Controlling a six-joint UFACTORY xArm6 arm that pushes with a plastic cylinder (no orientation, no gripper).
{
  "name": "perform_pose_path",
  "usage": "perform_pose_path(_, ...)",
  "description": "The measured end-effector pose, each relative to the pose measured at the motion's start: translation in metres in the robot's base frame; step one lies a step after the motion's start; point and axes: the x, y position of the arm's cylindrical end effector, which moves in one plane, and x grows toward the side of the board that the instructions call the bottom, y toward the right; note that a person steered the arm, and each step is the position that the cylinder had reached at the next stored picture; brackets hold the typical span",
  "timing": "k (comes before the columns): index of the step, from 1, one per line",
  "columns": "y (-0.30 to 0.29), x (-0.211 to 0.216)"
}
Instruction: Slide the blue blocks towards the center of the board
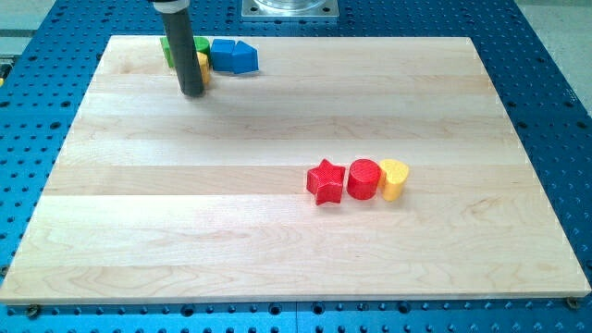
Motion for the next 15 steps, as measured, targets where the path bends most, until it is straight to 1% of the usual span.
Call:
perform_pose_path(1,0.048,0.016)
perform_pose_path(2,0.138,-0.014)
perform_pose_path(3,0.136,-0.097)
perform_pose_path(4,0.071,-0.115)
perform_pose_path(5,0.019,-0.116)
perform_pose_path(6,0.031,-0.090)
perform_pose_path(7,0.043,-0.073)
perform_pose_path(8,0.098,-0.058)
perform_pose_path(9,0.121,-0.008)
perform_pose_path(10,0.204,-0.002)
perform_pose_path(11,0.223,0.046)
perform_pose_path(12,0.227,0.028)
perform_pose_path(13,0.212,-0.006)
perform_pose_path(14,0.134,-0.071)
perform_pose_path(15,0.077,-0.100)
